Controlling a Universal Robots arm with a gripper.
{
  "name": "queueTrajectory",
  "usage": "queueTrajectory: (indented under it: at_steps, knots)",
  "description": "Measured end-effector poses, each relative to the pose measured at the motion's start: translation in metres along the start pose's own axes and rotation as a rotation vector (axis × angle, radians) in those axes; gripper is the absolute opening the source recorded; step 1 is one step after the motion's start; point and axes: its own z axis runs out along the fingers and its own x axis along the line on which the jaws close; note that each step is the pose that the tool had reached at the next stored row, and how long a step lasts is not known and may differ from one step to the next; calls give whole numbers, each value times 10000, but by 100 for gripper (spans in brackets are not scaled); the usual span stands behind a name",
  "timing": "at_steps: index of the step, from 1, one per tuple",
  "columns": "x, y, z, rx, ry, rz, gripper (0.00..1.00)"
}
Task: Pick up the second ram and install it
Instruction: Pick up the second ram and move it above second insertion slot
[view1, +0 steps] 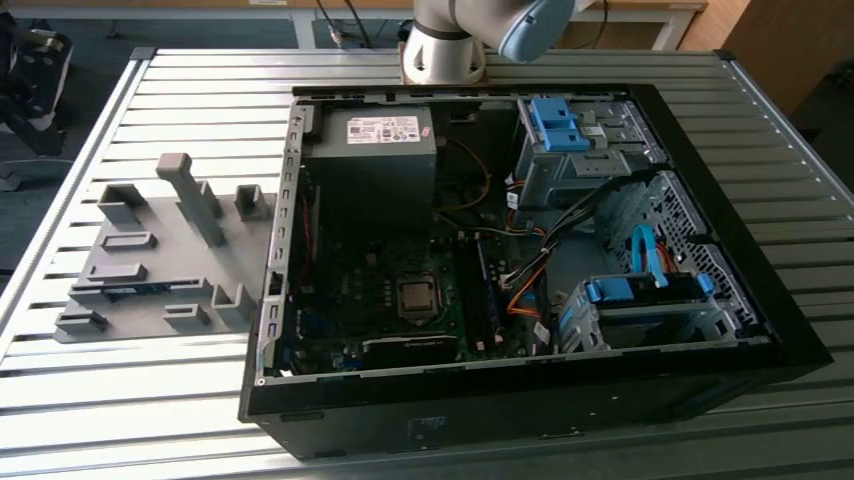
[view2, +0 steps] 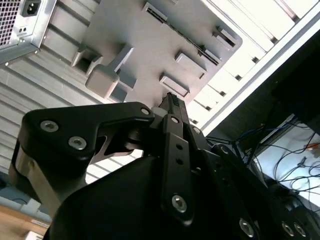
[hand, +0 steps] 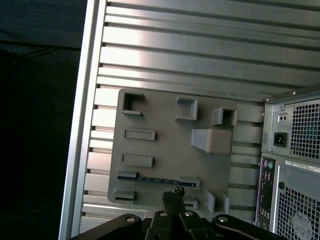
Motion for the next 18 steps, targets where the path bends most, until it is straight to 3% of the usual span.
queueTrajectory:
  at_steps: [18]
  knots:
    - [9, 1, 1, -70, 129, -2916, 11]
